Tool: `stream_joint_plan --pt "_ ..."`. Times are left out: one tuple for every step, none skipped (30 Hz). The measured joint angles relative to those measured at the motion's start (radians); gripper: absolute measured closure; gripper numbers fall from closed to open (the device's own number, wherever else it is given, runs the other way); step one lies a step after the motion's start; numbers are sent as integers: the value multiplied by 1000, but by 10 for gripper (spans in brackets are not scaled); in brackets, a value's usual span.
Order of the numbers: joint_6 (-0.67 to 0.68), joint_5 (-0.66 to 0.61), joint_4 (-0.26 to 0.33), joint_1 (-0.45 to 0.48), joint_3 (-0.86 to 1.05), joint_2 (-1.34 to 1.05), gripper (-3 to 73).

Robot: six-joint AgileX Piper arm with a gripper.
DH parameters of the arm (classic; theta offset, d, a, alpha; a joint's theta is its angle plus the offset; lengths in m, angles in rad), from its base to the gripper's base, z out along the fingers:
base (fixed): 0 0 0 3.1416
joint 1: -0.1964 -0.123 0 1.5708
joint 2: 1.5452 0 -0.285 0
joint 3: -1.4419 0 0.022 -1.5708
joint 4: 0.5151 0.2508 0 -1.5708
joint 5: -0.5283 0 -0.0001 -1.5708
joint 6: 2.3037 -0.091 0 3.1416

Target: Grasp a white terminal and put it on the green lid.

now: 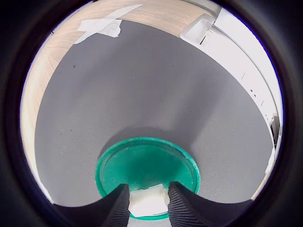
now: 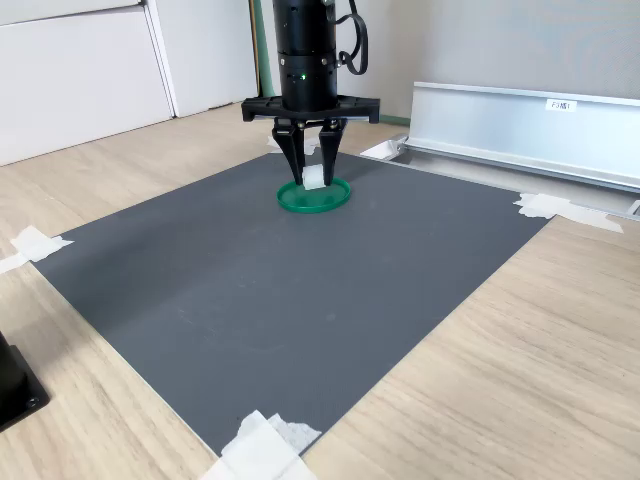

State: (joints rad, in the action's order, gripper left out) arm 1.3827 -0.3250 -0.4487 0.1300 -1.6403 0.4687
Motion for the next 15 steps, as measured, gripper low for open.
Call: stream_joint_plan --pt "3 -2 1 0 0 0 393" --pt "7 -5 4 0 0 0 393" --pt "12 -10 7 0 0 0 391" --pt "17 -12 11 0 0 0 382" --pt "20 -17 14 0 0 0 366" --pt "24 -19 17 0 0 0 347" --pt "25 -22 19 0 0 0 318" --pt "28 -22 18 0 0 0 284" --pt "31 -23 18 0 0 0 248" --pt "31 -23 18 0 0 0 219" --pt "31 -23 18 0 0 0 185" --pt "31 -22 18 0 0 0 155" --pt "31 -20 17 0 0 0 131" --pt "26 -18 17 0 0 0 112" --pt "20 -18 15 0 0 0 101"
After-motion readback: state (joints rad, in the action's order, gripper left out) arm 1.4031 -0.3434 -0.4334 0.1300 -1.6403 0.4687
